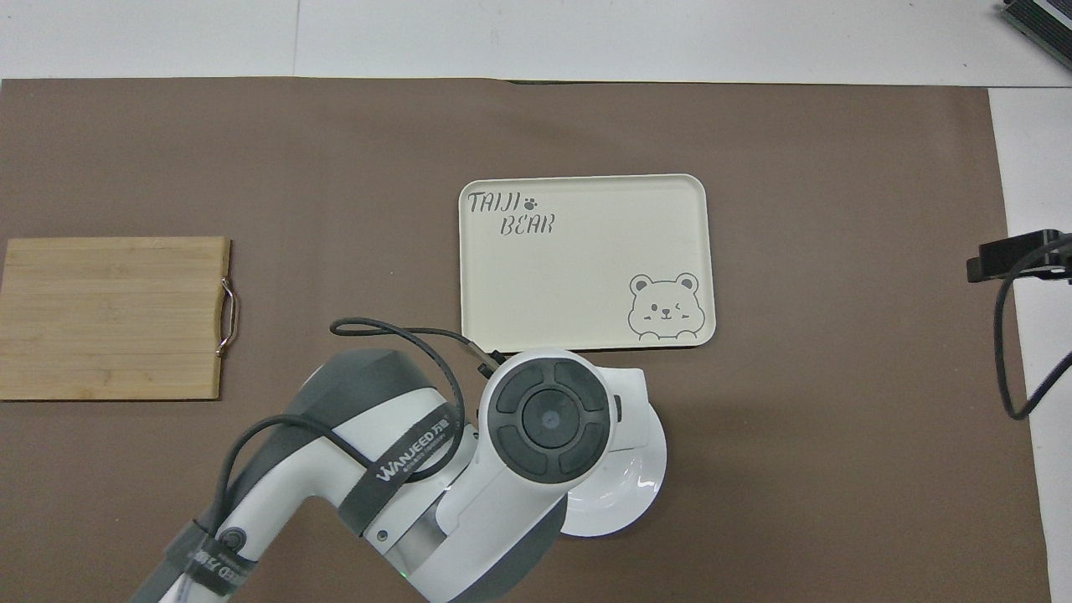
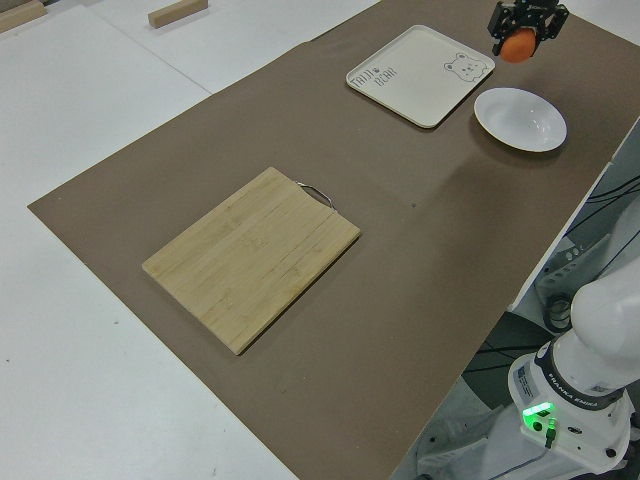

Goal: Place orange and plate with both arms
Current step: 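Lower the orange onto the white plate and open the left gripper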

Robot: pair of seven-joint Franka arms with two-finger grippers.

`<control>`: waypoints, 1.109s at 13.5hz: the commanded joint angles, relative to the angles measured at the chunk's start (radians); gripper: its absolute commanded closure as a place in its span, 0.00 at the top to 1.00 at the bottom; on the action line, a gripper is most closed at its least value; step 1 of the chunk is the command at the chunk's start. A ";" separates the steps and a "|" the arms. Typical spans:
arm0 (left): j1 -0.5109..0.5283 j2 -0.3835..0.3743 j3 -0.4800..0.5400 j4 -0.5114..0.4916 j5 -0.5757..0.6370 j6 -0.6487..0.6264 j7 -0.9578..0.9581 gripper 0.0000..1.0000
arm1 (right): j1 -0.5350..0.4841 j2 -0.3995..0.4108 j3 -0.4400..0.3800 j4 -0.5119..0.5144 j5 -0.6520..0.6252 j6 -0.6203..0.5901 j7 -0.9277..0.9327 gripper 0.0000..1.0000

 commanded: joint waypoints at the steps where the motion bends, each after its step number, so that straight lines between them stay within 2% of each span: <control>1: -0.049 -0.010 0.015 -0.087 0.021 0.099 0.004 0.00 | -0.001 -0.008 0.000 -0.009 -0.017 -0.005 -0.021 1.00; 4: -0.078 0.018 0.015 -0.145 0.021 0.196 0.007 0.00 | -0.001 -0.008 0.000 -0.009 -0.017 -0.005 -0.019 1.00; 7: -0.096 0.074 0.015 -0.147 0.021 0.248 0.007 0.00 | -0.001 -0.008 0.000 -0.009 -0.017 -0.005 -0.019 1.00; 10: -0.133 0.162 0.015 -0.151 0.021 0.341 0.001 0.00 | -0.001 -0.008 0.000 -0.009 -0.017 -0.005 -0.021 1.00; 13: -0.141 0.196 0.015 -0.174 0.021 0.403 0.001 0.00 | -0.001 -0.008 0.000 -0.009 -0.017 -0.005 -0.021 1.00; 14: -0.141 0.196 0.015 -0.173 0.021 0.398 0.000 0.90 | -0.001 -0.008 0.000 -0.009 -0.017 -0.005 -0.019 1.00; 15: -0.147 0.196 0.017 -0.167 0.021 0.394 -0.001 1.00 | -0.001 -0.008 0.000 -0.009 -0.017 -0.005 -0.019 1.00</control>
